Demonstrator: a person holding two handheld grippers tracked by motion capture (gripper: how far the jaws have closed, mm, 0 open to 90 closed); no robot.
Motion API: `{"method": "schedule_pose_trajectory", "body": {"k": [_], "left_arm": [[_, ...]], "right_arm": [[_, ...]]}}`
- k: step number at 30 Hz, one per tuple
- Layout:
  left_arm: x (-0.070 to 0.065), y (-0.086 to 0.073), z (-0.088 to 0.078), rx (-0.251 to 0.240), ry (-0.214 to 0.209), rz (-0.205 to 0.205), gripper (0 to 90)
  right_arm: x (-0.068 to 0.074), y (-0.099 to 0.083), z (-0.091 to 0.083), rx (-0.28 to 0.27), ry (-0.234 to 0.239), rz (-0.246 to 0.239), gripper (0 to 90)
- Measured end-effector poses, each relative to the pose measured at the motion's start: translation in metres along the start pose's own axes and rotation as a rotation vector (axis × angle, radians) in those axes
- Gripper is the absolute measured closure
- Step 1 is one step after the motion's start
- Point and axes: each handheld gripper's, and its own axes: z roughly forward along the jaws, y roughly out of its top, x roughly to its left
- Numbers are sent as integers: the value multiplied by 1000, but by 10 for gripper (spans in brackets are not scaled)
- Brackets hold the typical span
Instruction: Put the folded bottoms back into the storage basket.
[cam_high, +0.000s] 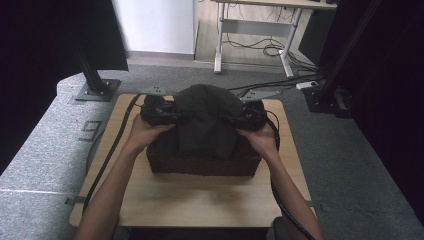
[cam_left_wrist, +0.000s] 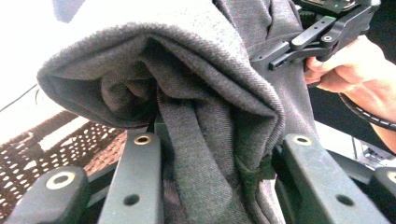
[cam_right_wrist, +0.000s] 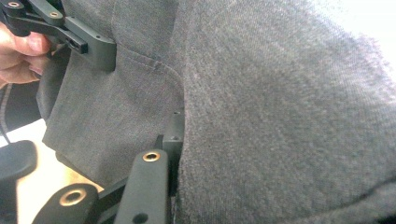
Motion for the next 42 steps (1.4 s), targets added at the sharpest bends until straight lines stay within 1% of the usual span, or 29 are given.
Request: {"method": "schedule_pose_trajectory", "body": {"k": [1,3,6,8,10,13,16,19,21,22,25,27,30,33,35,37,39,42], "left_arm": [[5,-1,2,0,0,2,631],[15,-2,6,-1,0,-5,631],[25,-5,11,6,7,-17,631],[32,-10,16,21,15,-26,632],[35,-14,18,33,19,-34,632],[43,-25,22,53,23,-55,632],[50,-34,24,77,36,-66,632],[55,-41,23,103,56,-74,632],[58,-45,24,128,68,-78,632],[59,-45,25,132,72,-78,632],[60,-47,34,152,74,-81,632],[60,-48,45,172,71,-78,632],[60,-50,65,188,53,-87,632],[59,-52,85,225,37,-88,632],[58,-53,93,231,30,-92,632],[59,-55,95,242,36,-92,632],[59,-55,93,257,47,-93,632],[62,-57,81,287,70,-101,631]], "right_arm": [[-2,0,2,3,-4,0,636],[-8,1,10,7,-12,1,636],[-15,1,21,19,-28,5,636],[-19,-1,28,33,-39,6,636],[-22,-5,36,49,-47,9,637],[-26,-13,48,67,-43,24,637],[-28,-20,60,87,-37,39,637],[-28,-26,72,101,-29,54,636],[-29,-30,79,110,-24,71,637],[-29,-32,82,117,-23,81,637],[-32,-37,85,128,-30,90,637],[-36,-41,84,142,-42,94,637],[-46,-52,75,164,-70,117,638],[-54,-60,67,184,-95,138,639],[-59,-65,62,195,-109,151,640],[-61,-68,61,202,-115,161,640],[-60,-68,64,210,-116,162,640],[-57,-66,73,219,-101,163,640]]}}
